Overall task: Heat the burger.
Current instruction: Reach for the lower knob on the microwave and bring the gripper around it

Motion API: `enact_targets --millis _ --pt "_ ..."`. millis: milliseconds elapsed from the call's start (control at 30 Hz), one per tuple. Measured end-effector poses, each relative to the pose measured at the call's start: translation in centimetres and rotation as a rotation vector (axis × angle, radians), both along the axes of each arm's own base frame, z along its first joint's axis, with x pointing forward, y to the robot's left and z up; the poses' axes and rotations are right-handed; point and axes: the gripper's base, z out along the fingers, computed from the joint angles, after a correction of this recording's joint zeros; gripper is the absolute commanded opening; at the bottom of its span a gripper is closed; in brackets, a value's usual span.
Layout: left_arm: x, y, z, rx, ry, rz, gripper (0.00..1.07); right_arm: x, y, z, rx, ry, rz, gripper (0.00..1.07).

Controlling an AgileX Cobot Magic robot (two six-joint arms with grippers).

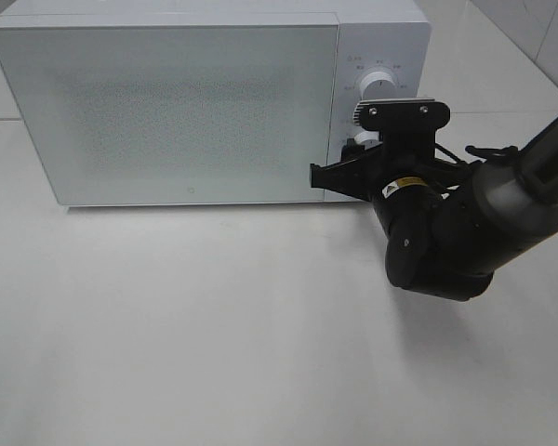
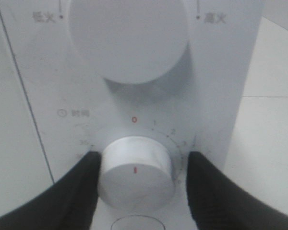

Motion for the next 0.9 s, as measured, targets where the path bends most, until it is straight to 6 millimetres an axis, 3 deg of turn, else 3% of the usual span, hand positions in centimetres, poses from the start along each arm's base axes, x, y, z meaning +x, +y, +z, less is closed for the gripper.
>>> enact_targets --millis 67,100,133,200,700,900 --pt "0.0 0.0 0.0 0.0 0.0 0.0 1.0 -0.02 0.18 -0.02 -0.004 0.002 0.019 0.18" --pt "0.0 0.0 0.0 0.0 0.0 0.0 1.0 -0.02 0.18 -0.02 -0.004 0.002 0.019 0.18" --pt "0.0 0.0 0.0 0.0 0.0 0.0 1.0 -0.02 0.18 -0.02 -0.004 0.002 0.019 0.06" --pt "0.0 0.0 0.0 0.0 0.0 0.0 1.0 -0.02 0.22 -0.01 -0.005 0.001 0.024 0.0" --pt "0.0 0.0 0.0 0.0 0.0 0.0 1.0 -0.03 0.25 -0.02 0.04 -0.004 0.022 0.0" --pt "0.0 0.0 0.0 0.0 0.0 0.0 1.0 -0.02 0.26 -0.16 0.228 -0.016 -0.002 0.0"
